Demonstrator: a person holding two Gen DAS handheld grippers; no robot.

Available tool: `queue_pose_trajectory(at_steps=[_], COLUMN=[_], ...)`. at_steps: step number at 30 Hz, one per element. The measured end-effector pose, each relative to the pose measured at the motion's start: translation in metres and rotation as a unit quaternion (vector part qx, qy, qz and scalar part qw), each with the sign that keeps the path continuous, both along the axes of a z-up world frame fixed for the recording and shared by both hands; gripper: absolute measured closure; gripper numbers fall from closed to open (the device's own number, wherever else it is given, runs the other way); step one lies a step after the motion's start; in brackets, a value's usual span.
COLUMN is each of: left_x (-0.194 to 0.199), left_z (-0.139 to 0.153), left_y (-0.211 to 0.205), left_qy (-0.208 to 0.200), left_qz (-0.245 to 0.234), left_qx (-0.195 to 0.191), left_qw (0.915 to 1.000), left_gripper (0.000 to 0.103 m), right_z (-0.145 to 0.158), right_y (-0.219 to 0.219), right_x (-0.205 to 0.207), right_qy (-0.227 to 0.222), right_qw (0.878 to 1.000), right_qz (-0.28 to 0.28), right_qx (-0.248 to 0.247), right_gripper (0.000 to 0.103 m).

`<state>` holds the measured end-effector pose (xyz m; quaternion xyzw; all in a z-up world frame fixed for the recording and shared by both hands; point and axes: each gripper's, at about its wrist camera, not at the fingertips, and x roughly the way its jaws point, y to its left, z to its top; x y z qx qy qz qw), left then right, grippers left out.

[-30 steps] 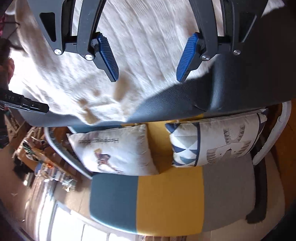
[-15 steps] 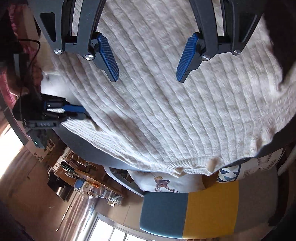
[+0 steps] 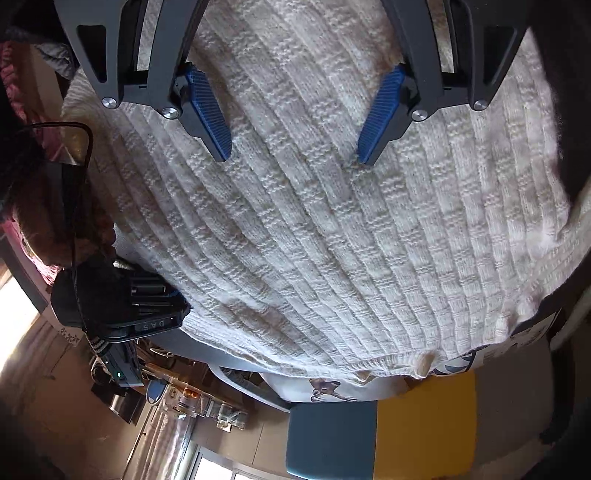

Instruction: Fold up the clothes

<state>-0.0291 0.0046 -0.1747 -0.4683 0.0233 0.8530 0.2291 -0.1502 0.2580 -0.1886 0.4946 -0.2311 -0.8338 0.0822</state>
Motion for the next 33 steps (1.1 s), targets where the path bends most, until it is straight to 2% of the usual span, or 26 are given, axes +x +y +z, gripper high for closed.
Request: queue_pose_trajectory(at_steps=[2,3,5,6,8,9,11,14,16,18,20,23,25,27,33], left_x=[0.002,0.002,0.002,0.001,0.0,-0.001,-0.003,-0.004,-0.003,0.0,0.007,0.019,0.025,0.03,0.04], left_z=[0.0,0.0,-0.001,0.0,0.0,0.0,0.001,0.006,0.013,0.02,0.025,0.029,0.028,0.025,0.01], left_y=[0.001,0.001,-0.001,-0.002,-0.005,-0.007,-0.007,-0.008,-0.01,-0.01,-0.002,0.017,0.029,0.04,0.046], left_qy=[0.006,0.009,0.01,0.008,0.004,0.002,-0.002,-0.012,-0.025,-0.033,-0.03,-0.027,-0.031,-0.038,-0.053], left_qz=[-0.004,-0.006,-0.006,-0.005,-0.003,-0.002,-0.003,0.001,0.006,0.001,-0.018,-0.051,-0.068,-0.08,-0.081], left_qx=[-0.005,-0.007,-0.003,0.001,0.009,0.013,0.014,0.018,0.042,0.066,0.067,0.058,0.053,0.046,0.023], left_qw=[1.0,0.9999,0.9999,1.0,0.9999,0.9999,0.9999,0.9998,0.9988,0.9973,0.9971,0.9967,0.9958,0.995,0.995], left_gripper=[0.029,0.029,0.029,0.028,0.028,0.028,0.028,0.028,0.028,0.028,0.028,0.028,0.028,0.028,0.028], right_z=[0.012,0.017,0.014,0.014,0.02,0.023,0.034,0.05,0.053,0.049,0.041,0.025,0.021,0.016,0.002], right_y=[-0.016,-0.024,-0.018,-0.006,0.026,0.036,0.052,0.066,0.071,0.073,0.075,0.074,0.07,0.066,0.053], right_x=[-0.002,-0.003,-0.007,-0.01,-0.009,-0.009,0.0,0.021,0.045,0.08,0.112,0.15,0.154,0.157,0.166], right_qy=[0.01,0.015,0.007,-0.003,-0.006,-0.01,-0.005,0.0,-0.013,-0.033,-0.055,-0.08,-0.077,-0.074,-0.065], right_qw=[0.991,0.979,0.956,0.958,0.977,0.981,0.992,1.0,1.0,0.998,0.994,0.992,0.992,0.992,0.993], right_qz=[0.037,0.055,0.062,0.052,0.023,0.009,-0.002,-0.005,0.012,0.045,0.076,0.09,0.091,0.091,0.093], right_qx=[0.13,0.195,0.286,0.281,0.213,0.195,0.124,0.015,-0.018,-0.036,-0.049,-0.049,-0.046,-0.044,-0.036], right_gripper=[0.099,0.099,0.099,0.099,0.098,0.097,0.094,0.085,0.084,0.083,0.083,0.083,0.083,0.076,0.077])
